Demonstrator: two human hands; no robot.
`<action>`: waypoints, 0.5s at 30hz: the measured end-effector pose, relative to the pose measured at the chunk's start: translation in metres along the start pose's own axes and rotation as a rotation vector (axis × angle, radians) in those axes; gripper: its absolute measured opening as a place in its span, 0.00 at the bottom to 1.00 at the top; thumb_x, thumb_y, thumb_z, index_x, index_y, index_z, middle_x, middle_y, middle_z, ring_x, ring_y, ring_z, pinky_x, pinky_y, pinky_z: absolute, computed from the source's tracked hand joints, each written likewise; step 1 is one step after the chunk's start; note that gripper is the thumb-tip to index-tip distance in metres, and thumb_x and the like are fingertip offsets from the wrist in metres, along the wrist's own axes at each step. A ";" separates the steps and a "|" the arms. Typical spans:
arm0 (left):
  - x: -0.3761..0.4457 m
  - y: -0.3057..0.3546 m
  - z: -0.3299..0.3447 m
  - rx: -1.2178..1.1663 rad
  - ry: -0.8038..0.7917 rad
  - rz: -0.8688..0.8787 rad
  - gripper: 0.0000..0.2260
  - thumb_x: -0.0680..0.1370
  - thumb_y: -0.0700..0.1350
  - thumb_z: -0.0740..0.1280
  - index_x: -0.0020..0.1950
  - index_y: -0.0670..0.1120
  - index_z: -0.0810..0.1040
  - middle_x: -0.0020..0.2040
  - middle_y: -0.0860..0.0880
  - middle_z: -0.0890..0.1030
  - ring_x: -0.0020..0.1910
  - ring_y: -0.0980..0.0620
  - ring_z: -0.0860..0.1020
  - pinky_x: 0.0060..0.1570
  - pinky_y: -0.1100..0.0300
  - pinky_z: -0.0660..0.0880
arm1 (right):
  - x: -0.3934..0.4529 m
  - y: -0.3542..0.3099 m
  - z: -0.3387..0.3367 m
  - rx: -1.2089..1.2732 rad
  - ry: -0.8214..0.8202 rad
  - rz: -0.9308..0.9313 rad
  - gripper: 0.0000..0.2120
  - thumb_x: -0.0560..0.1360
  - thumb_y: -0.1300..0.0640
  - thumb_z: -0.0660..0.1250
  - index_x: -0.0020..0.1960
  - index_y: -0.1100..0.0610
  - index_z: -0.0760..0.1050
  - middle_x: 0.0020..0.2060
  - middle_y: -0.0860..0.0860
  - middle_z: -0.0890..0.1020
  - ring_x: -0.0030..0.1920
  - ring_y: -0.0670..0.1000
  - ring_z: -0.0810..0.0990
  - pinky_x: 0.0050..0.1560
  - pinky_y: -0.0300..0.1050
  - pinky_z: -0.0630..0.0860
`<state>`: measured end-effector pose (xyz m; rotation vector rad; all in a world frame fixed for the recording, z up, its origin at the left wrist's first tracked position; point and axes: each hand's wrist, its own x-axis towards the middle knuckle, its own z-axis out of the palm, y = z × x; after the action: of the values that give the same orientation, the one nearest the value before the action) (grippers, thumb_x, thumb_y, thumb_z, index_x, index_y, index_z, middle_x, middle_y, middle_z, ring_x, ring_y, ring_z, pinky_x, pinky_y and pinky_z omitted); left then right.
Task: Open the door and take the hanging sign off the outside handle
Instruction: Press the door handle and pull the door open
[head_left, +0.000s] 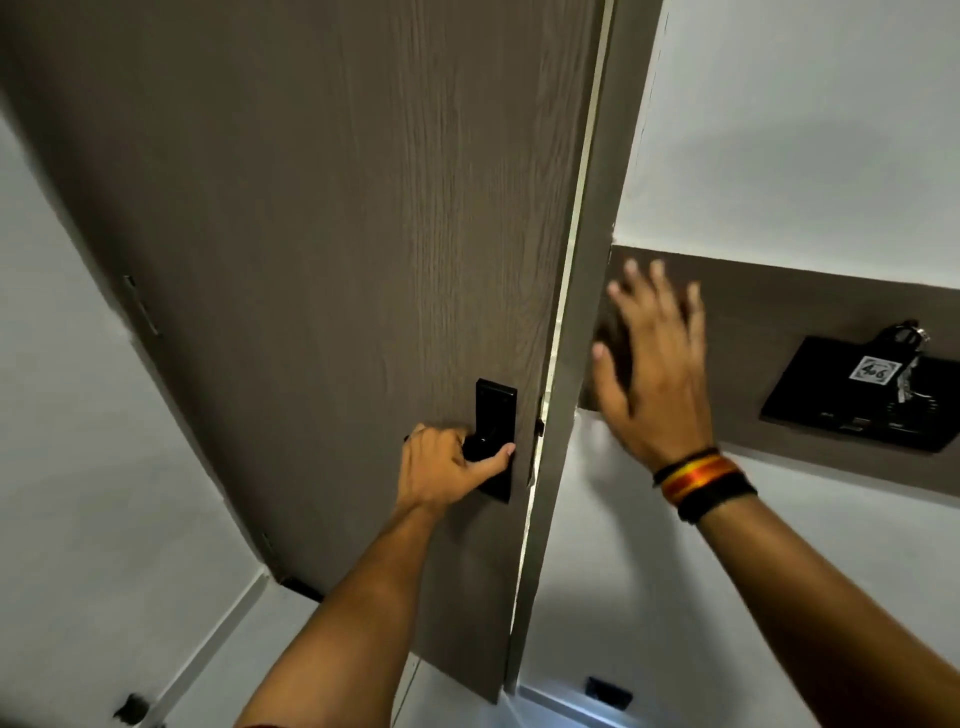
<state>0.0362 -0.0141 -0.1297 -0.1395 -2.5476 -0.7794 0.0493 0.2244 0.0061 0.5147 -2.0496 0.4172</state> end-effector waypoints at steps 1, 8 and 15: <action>-0.003 -0.001 -0.006 0.028 -0.004 0.045 0.31 0.70 0.73 0.66 0.24 0.51 0.59 0.21 0.48 0.71 0.22 0.48 0.71 0.40 0.54 0.72 | -0.024 -0.006 0.004 0.072 -0.053 0.006 0.26 0.81 0.56 0.62 0.78 0.59 0.65 0.80 0.57 0.64 0.82 0.55 0.56 0.81 0.65 0.50; -0.042 -0.016 -0.042 0.142 -0.026 0.121 0.24 0.72 0.71 0.67 0.34 0.51 0.71 0.31 0.53 0.75 0.35 0.51 0.75 0.48 0.53 0.71 | -0.125 -0.023 0.035 0.357 -0.691 0.524 0.26 0.82 0.50 0.64 0.78 0.48 0.63 0.75 0.53 0.72 0.74 0.56 0.72 0.72 0.53 0.71; -0.094 -0.039 -0.080 0.137 0.042 0.165 0.20 0.73 0.67 0.70 0.39 0.53 0.69 0.35 0.54 0.71 0.38 0.53 0.70 0.62 0.52 0.76 | -0.136 -0.068 0.060 0.419 -1.012 0.364 0.21 0.80 0.50 0.65 0.72 0.50 0.73 0.67 0.49 0.80 0.65 0.53 0.80 0.64 0.50 0.78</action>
<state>0.1432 -0.0870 -0.1350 -0.2809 -2.5028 -0.5375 0.1037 0.1631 -0.1351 0.6850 -3.0732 0.9557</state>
